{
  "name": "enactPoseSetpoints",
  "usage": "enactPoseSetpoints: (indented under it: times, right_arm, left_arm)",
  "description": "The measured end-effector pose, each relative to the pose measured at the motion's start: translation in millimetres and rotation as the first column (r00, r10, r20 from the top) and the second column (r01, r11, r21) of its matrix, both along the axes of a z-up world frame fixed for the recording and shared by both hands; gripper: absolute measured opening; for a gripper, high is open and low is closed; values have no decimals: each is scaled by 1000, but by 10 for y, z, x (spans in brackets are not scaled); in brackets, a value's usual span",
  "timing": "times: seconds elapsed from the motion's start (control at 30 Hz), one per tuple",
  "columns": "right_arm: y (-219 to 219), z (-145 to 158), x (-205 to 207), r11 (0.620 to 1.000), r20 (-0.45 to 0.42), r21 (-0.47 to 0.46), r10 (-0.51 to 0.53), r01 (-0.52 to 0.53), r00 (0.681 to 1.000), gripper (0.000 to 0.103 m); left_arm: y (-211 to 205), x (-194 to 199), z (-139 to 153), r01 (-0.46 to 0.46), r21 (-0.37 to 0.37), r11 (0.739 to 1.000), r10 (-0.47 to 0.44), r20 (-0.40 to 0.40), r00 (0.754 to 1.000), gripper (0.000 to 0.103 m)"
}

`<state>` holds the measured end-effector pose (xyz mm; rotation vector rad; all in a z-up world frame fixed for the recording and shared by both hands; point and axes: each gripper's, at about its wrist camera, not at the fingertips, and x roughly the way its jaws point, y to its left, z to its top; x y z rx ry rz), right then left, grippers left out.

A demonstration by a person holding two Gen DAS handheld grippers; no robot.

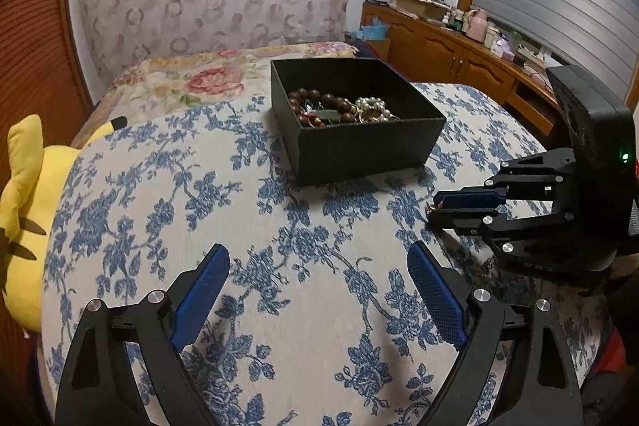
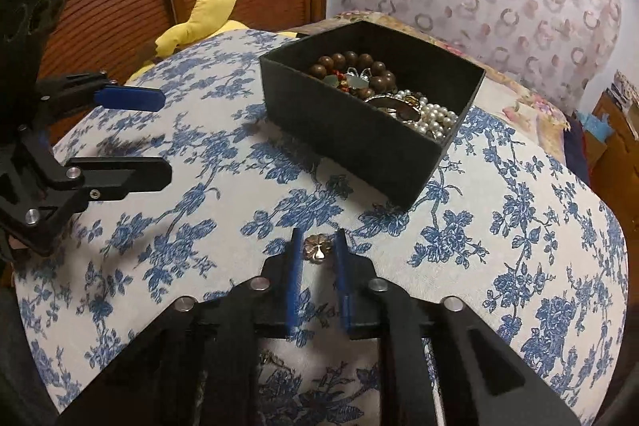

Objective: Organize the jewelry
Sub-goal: 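Close the right tool on the gold flower earring while the left tool grasps the green drop earrings, then carry the gold earring with the right tool while the left tool carries the green earrings into the box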

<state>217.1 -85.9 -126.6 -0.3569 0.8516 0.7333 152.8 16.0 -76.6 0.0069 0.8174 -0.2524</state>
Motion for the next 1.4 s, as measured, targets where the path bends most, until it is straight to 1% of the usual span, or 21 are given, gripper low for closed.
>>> enactPoseSetpoints:
  times: [0.2,0.43,0.5,0.57,0.6,0.63,0.67,0.73,0.83,1.07,1.1,1.17,1.2,1.23,1.3,1.4]
  right_arm:
    - [-291,79,-85,997,4,50,-53,53,999,16]
    - [-678,169,-252,988,18,91,-129,127,991,17]
    - [-737,175,-289,985,20,100,-145,143,989,17]
    - [-793,176,-322,982,22,110,-159,156,987,17]
    - [-816,183,-329,980,24,113,-166,162,986,17]
    - [-852,190,-339,978,24,119,-174,170,984,17]
    - [-870,192,-344,977,23,123,-177,173,984,17]
    - [-901,200,-361,975,25,130,-184,179,983,17]
    - [-926,207,-383,974,27,133,-187,182,982,17]
    - [-961,185,-389,972,22,138,-192,187,981,17]
    - [-966,182,-387,972,22,139,-193,189,981,17]
    - [-971,178,-380,972,19,141,-195,190,981,17]
    - [-971,178,-380,972,20,141,-194,190,981,17]
    - [-974,174,-380,972,18,142,-194,190,981,17]
    - [-983,171,-381,971,18,142,-194,190,981,17]
    - [-992,163,-378,971,16,142,-196,192,980,17]
  left_arm:
    - [-163,-49,-27,38,-17,999,-38,-13,999,87]
    - [-510,-171,-79,130,-41,991,-131,-30,991,86]
    - [-592,-203,-97,157,-47,986,-159,-39,986,79]
    - [-663,-224,-115,182,-55,982,-185,-50,981,69]
    - [-712,-235,-127,197,-55,979,-200,-53,978,65]
    - [-744,-227,-136,205,-54,977,-208,-58,976,58]
    - [-775,-218,-152,209,-51,976,-213,-66,975,48]
    - [-844,-201,-180,222,-49,974,-225,-82,971,41]
    - [-914,-196,-197,236,-42,971,-239,-82,968,37]
    - [-1061,-141,-197,274,14,962,-272,-80,959,35]
    - [-1082,-130,-199,279,23,960,-277,-79,958,32]
    - [-1131,-113,-200,286,59,956,-282,-73,957,16]
    - [-1143,-107,-204,298,68,952,-293,-71,953,11]
    - [-1141,-101,-209,304,68,950,-299,-71,952,3]
    - [-1108,-83,-208,314,47,948,-311,-73,948,3]
    - [-1035,-53,-191,298,7,954,-297,-73,952,2]
